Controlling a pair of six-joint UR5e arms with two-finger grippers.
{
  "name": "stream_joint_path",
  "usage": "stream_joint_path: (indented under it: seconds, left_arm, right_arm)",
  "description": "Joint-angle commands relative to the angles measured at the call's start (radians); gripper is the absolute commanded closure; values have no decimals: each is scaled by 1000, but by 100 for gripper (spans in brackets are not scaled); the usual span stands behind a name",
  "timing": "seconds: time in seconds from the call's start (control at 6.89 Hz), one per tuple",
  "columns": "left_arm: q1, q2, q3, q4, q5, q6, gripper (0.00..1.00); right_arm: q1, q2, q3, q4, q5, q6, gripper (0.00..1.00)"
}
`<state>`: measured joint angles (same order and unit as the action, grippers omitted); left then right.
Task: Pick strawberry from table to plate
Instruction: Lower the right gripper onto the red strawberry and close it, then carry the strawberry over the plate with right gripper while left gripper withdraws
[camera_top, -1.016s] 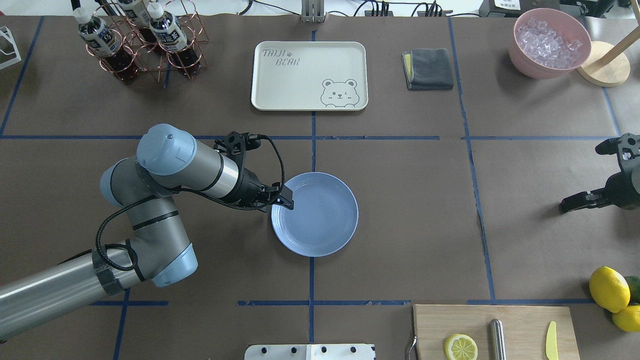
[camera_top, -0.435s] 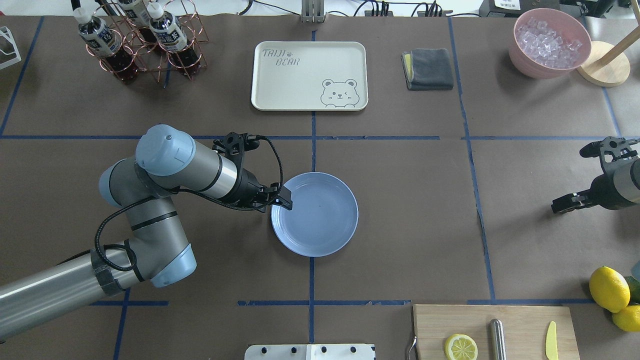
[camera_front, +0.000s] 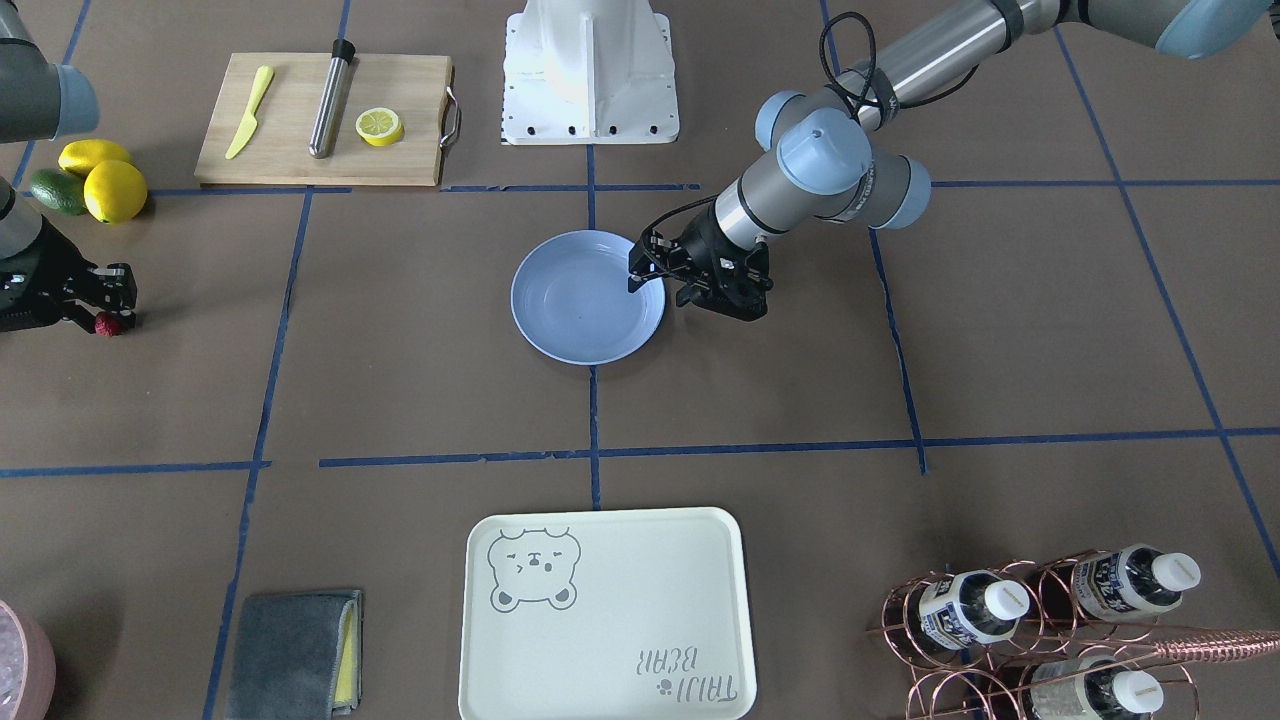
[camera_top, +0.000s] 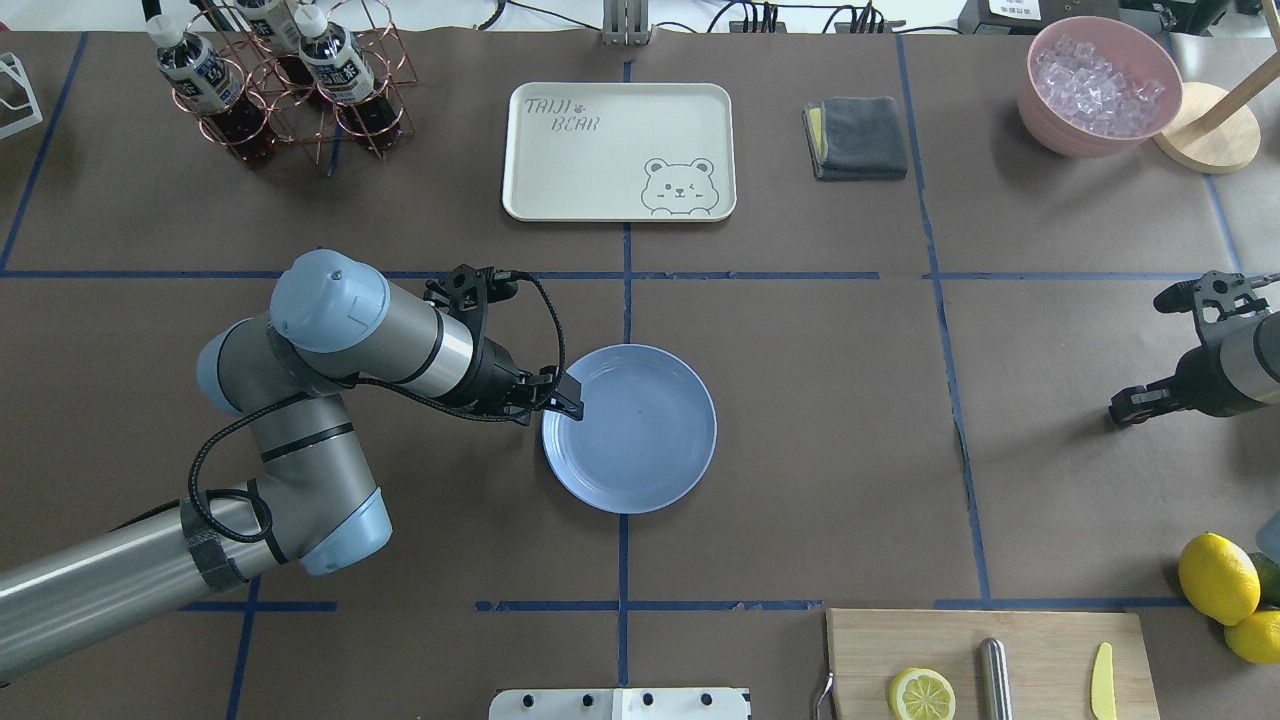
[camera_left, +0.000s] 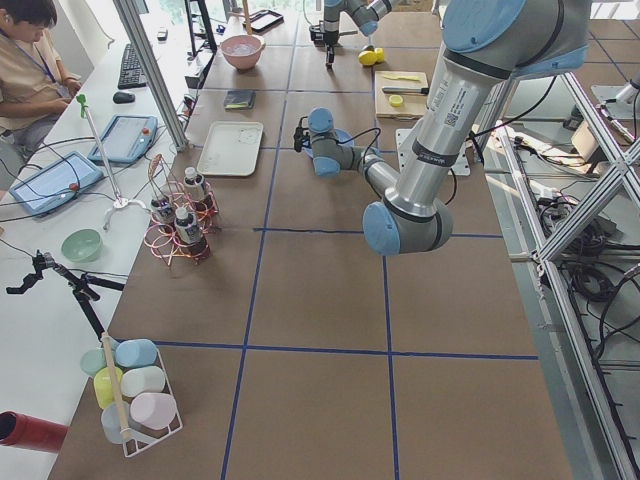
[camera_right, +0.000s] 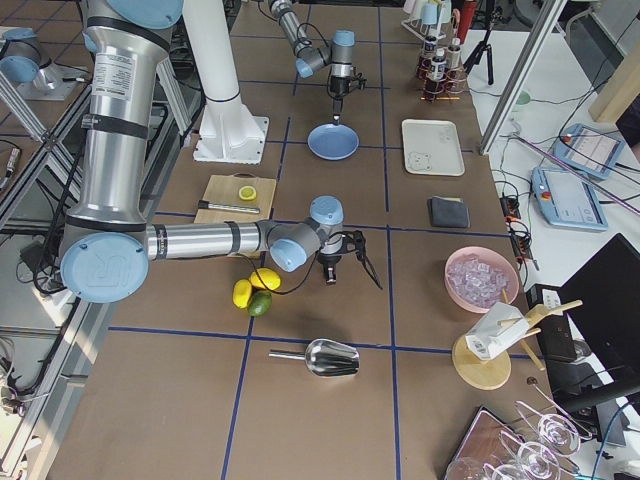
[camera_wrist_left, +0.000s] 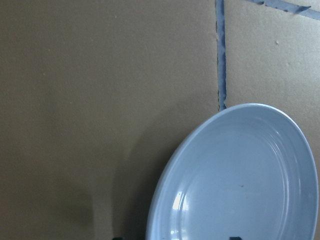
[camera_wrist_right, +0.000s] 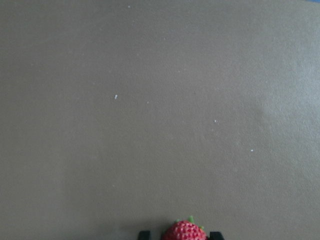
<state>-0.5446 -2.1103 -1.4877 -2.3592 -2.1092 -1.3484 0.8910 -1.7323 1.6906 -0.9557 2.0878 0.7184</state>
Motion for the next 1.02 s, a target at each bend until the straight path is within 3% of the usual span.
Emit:
stream_joint_path:
  seconds: [0.0,0.15,0.29,0.44,0.73,0.87]
  left_arm:
    - [0,1,1,0,0,0,24]
    - [0,1,1,0,0,0,24]
    - [0,1,-11,0,0,0,24]
    - [-6,18,-50,1,0,-2,24]
    - [-29,94,-156,3,-3,-2,24]
    - [-52,163,-217,6,-8,0,24]
  right_arm:
    - [5,0,27,-2,11,3,100]
    - [5,-1,109,-18,21,25,100]
    - [-4,29,166,-17,29,211,100]
    - [-85,84,226,-15,15,419,100]
    - [-247,240,244,-23,-99,644,100]
    - [-333,343,244,-111,-171,709,100]
